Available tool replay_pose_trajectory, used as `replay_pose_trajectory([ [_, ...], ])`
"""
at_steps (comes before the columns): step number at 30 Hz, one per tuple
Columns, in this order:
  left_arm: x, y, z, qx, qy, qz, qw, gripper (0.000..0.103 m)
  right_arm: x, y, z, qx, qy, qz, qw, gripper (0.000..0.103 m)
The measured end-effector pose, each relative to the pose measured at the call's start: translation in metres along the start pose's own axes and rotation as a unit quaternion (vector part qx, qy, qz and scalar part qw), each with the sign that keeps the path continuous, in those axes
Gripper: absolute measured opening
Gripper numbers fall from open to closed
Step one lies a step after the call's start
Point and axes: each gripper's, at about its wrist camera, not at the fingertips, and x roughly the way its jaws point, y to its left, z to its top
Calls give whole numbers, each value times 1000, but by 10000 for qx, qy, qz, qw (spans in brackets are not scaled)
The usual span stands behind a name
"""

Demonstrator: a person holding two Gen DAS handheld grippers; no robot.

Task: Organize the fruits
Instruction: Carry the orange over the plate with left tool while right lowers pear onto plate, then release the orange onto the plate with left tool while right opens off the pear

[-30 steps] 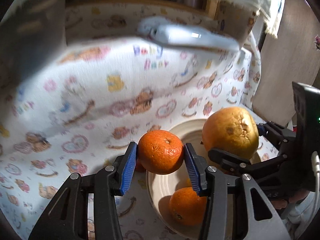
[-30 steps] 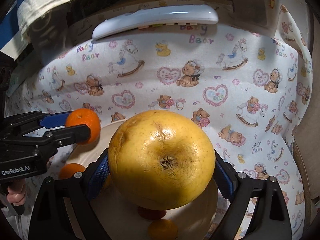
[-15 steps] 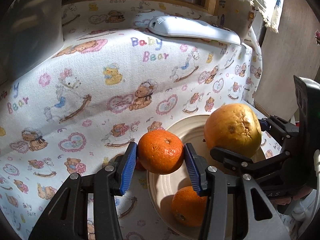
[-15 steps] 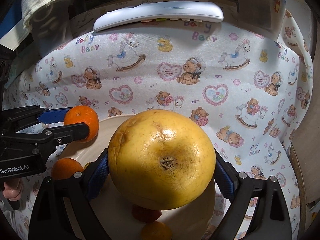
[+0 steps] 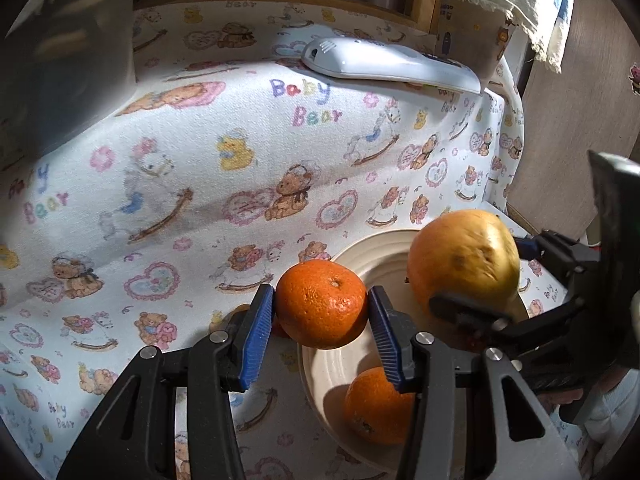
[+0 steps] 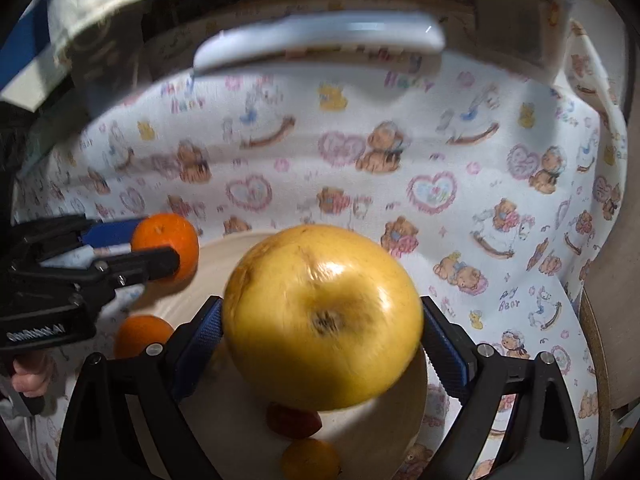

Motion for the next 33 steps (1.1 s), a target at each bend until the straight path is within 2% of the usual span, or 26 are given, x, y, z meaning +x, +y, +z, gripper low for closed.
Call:
replay_pose_trajectory([
  [8,-6,-4,-8,134,8,99,9999,47,-52,-9,1,114,-503,-99,9986,94],
  [11,-7,-10,-9,190,44,8,9998,47,-68,-14,-11,325,-594,19,9977,94],
  [14,-9,-17,-12,349,56,74,9993,47,-82,-11,-25,307,-707,36,9970,94],
  [17,-11,-16,-13,293,59,105,9995,48,-96,-9,-36,254,-895,3,9957,95],
  [19,-13,-12,-13,185,15,63,9998,58,-107,-5,-41,239,-1031,-36,9944,95],
  [20,-16,-10,-13,137,-45,31,9999,71,-111,-4,-43,231,-1088,-53,9938,95],
  [21,-21,-8,-14,93,-146,44,9998,76,-117,-3,-44,226,-1145,-75,9931,95],
  [24,-39,-3,-14,73,-385,87,9992,77,-129,1,-45,185,-1266,-107,9917,97],
  [27,-60,1,-16,69,-652,288,9974,77,-142,10,-47,65,-1442,-162,9894,100],
  [33,-118,9,-28,49,-1525,856,9846,86,-165,34,-49,-202,-1774,-259,9836,101],
])
